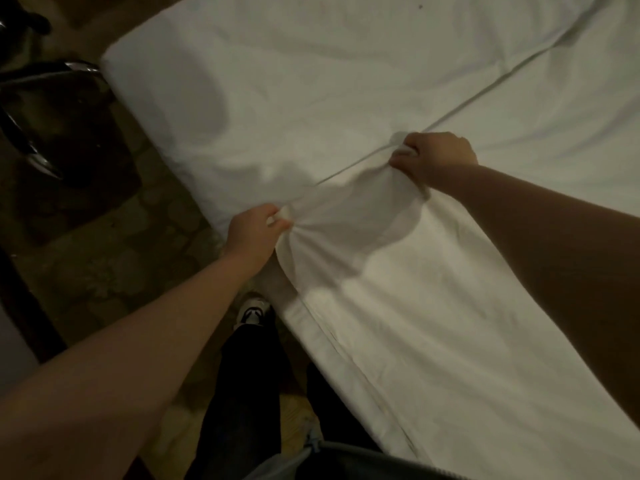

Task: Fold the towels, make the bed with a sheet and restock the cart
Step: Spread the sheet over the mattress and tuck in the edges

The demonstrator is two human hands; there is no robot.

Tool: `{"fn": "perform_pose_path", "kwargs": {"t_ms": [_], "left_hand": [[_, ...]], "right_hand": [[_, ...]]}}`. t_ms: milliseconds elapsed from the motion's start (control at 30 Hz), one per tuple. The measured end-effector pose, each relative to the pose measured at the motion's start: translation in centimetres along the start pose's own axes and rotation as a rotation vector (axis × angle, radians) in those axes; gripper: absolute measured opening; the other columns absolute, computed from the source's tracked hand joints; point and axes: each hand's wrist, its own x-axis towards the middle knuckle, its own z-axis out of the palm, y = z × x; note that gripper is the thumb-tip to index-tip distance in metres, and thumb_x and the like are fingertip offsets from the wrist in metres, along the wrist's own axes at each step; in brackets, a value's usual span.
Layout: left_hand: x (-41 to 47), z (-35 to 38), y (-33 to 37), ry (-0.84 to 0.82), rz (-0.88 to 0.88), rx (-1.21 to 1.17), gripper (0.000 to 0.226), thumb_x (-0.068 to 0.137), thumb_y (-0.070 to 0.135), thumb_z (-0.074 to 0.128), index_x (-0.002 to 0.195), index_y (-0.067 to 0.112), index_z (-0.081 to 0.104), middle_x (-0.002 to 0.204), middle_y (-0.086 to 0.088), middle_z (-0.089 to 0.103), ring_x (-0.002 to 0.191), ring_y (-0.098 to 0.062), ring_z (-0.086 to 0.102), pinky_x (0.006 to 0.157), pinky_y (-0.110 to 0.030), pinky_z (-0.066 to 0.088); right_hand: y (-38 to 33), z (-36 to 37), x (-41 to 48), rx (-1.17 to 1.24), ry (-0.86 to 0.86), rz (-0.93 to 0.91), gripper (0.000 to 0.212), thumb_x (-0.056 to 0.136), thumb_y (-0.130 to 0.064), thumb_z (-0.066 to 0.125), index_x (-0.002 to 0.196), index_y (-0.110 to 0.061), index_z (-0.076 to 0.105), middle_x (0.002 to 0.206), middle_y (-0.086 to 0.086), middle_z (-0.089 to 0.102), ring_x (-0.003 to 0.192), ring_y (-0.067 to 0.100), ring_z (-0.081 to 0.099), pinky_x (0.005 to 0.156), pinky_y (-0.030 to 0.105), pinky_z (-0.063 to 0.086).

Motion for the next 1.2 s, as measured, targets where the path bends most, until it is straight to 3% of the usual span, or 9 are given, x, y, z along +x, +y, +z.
{"fn": "perform_pose_path", "kwargs": {"t_ms": [200, 267, 367, 467, 533, 700, 833, 967, 1200], "left_hand": [[0.9, -0.7, 1.1, -0.097, 0.181, 0.397, 0.023, 0.093, 0.027, 0.053, 0.106, 0.008, 0.054, 0.110, -0.017, 0.056, 0.099, -0.034, 0.052, 0.072, -0.036, 0.036], [1.0, -0.6, 2.5, -0.030, 0.352, 0.556, 0.030, 0.093, 0.020, 0.048, 0.122, 0.014, 0.049, 0.116, -0.016, 0.052, 0.099, -0.036, 0.050, 0.073, -0.039, 0.041], [1.1, 1.4, 4.8, 0.126, 0.746, 0.550, 0.035, 0.087, 0.017, 0.041, 0.118, 0.020, 0.056, 0.106, -0.011, 0.064, 0.081, -0.031, 0.060, 0.063, -0.033, 0.048], [0.4, 3.3, 6.7, -0.154, 0.975, 0.527, 0.033, 0.086, 0.013, 0.045, 0.117, 0.012, 0.056, 0.112, -0.011, 0.060, 0.095, -0.030, 0.057, 0.076, -0.038, 0.050], [0.0, 4.1, 7.7, -0.388, 0.871, 0.641, 0.041, 0.086, 0.013, 0.054, 0.127, 0.010, 0.048, 0.125, -0.011, 0.048, 0.111, -0.030, 0.048, 0.086, -0.039, 0.044], [2.5, 4.5, 9.4, -0.462, 0.759, 0.593, 0.040, 0.096, 0.016, 0.040, 0.136, 0.014, 0.041, 0.134, -0.015, 0.044, 0.116, -0.036, 0.048, 0.094, -0.043, 0.043], [4.6, 4.6, 10.2, -0.590, 0.660, 0.410, 0.062, 0.090, 0.028, 0.056, 0.146, 0.028, 0.029, 0.142, -0.015, 0.042, 0.122, -0.034, 0.047, 0.101, -0.036, 0.038], [5.0, 5.7, 10.8, -0.601, 0.615, 0.580, 0.086, 0.081, 0.038, 0.067, 0.150, 0.028, 0.016, 0.147, -0.017, 0.035, 0.129, -0.035, 0.042, 0.107, -0.039, 0.035], [3.8, 7.8, 12.0, -0.477, 0.483, 0.951, 0.085, 0.091, 0.034, 0.056, 0.151, 0.029, -0.004, 0.146, -0.021, 0.031, 0.127, -0.039, 0.042, 0.102, -0.046, 0.039]], "right_hand": [[0.3, -2.1, -1.5, -0.004, -0.017, 0.058, 0.055, 0.085, -0.071, 0.041, 0.102, -0.024, 0.063, 0.105, 0.004, 0.065, 0.109, 0.027, 0.052, 0.098, 0.043, 0.026], [0.4, -2.6, -2.3, -0.064, 0.010, 0.036, 0.058, 0.087, -0.071, 0.034, 0.095, -0.022, 0.064, 0.096, 0.005, 0.063, 0.101, 0.026, 0.050, 0.093, 0.042, 0.027], [0.2, -3.0, -3.6, -0.126, -0.005, 0.017, 0.045, 0.094, -0.059, 0.033, 0.085, -0.023, 0.057, 0.092, 0.006, 0.060, 0.099, 0.026, 0.045, 0.090, 0.040, 0.028], [0.3, -2.7, -5.4, -0.166, -0.029, 0.041, 0.039, 0.097, -0.053, 0.031, 0.086, -0.025, 0.055, 0.096, 0.006, 0.060, 0.105, 0.029, 0.045, 0.088, 0.041, 0.028], [0.5, -2.4, -6.7, -0.196, -0.026, 0.040, 0.034, 0.097, -0.046, 0.031, 0.083, -0.024, 0.052, 0.097, 0.006, 0.061, 0.105, 0.028, 0.044, 0.084, 0.040, 0.027], [2.4, -2.2, -9.8, -0.287, -0.143, 0.078, 0.035, 0.093, -0.039, 0.036, 0.110, -0.025, 0.063, 0.110, 0.001, 0.062, 0.112, 0.026, 0.042, 0.091, 0.040, 0.028], [3.7, -2.3, -11.0, -0.281, -0.188, 0.085, 0.039, 0.095, -0.036, 0.038, 0.127, -0.024, 0.055, 0.124, 0.005, 0.055, 0.116, 0.026, 0.044, 0.096, 0.039, 0.030], [5.9, -2.5, -10.9, -0.382, -0.135, 0.129, 0.036, 0.096, -0.027, 0.036, 0.122, -0.021, 0.059, 0.122, 0.007, 0.051, 0.112, 0.027, 0.047, 0.091, 0.038, 0.035], [10.6, -1.7, -11.0, -0.432, 0.026, 0.069, 0.030, 0.096, -0.025, 0.041, 0.121, -0.023, 0.057, 0.117, 0.008, 0.054, 0.111, 0.029, 0.048, 0.089, 0.038, 0.035]]}}
